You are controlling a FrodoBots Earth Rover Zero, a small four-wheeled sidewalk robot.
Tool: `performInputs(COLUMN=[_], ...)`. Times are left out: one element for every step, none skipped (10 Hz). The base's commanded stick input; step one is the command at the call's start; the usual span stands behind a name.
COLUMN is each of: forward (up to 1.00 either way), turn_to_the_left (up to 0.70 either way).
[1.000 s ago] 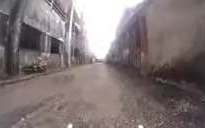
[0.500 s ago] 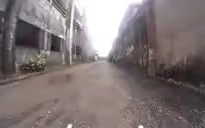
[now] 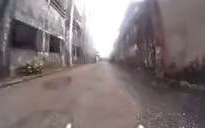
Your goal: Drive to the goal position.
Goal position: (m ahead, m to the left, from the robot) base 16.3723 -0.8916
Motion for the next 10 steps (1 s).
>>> performInputs(forward=[0.7, 0.7, 0.7, 0.7, 0.7, 0.7, 0.7, 0.7, 0.7, 0.7], turn_to_the_left=[0.0, 0.0, 0.0, 0.0, 0.0, 0.0, 0.0, 0.0, 0.0, 0.0])
